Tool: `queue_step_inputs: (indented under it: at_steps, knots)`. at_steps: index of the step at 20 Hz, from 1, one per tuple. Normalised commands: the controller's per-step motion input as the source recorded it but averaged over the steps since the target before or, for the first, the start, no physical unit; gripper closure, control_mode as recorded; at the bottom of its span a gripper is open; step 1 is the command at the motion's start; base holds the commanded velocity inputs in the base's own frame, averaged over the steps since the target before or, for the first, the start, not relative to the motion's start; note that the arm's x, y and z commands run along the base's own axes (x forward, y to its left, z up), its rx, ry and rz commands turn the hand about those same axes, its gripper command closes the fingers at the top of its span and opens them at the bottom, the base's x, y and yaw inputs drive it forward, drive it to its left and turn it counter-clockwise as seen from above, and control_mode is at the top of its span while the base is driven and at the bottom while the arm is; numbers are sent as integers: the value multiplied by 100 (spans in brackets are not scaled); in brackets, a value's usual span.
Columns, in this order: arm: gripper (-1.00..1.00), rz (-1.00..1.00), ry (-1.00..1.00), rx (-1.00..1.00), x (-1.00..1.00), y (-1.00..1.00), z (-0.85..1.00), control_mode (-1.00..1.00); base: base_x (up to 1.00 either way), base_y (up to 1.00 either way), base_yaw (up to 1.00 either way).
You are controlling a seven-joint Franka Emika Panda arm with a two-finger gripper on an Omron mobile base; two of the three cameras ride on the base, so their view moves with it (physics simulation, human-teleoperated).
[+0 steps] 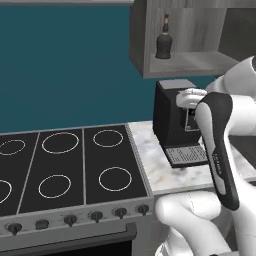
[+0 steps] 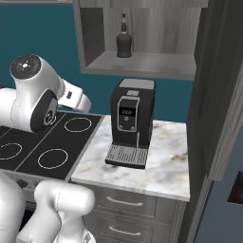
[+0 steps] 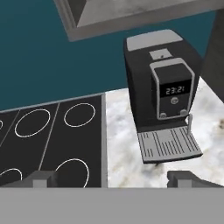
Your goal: Sort all alcoholic drinks to one cabinet, and non-alcoholic drinks to the other.
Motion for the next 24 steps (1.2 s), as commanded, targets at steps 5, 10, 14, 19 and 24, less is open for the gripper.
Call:
queue_step_inputs:
  at_steps: [5, 10, 14, 19, 24]
  knots:
    - [-100, 0, 0, 0, 0, 0, 0, 100, -86, 35, 0]
    - [-100, 0, 0, 0, 0, 0, 0, 100, -84, 77, 0]
    - [-100, 0, 0, 0, 0, 0, 0, 100, -30, 100, 0]
    - [-100, 0, 0, 0, 0, 0, 0, 100, -1, 100, 0]
    - [-100, 0, 0, 0, 0, 0, 0, 100, 0, 100, 0]
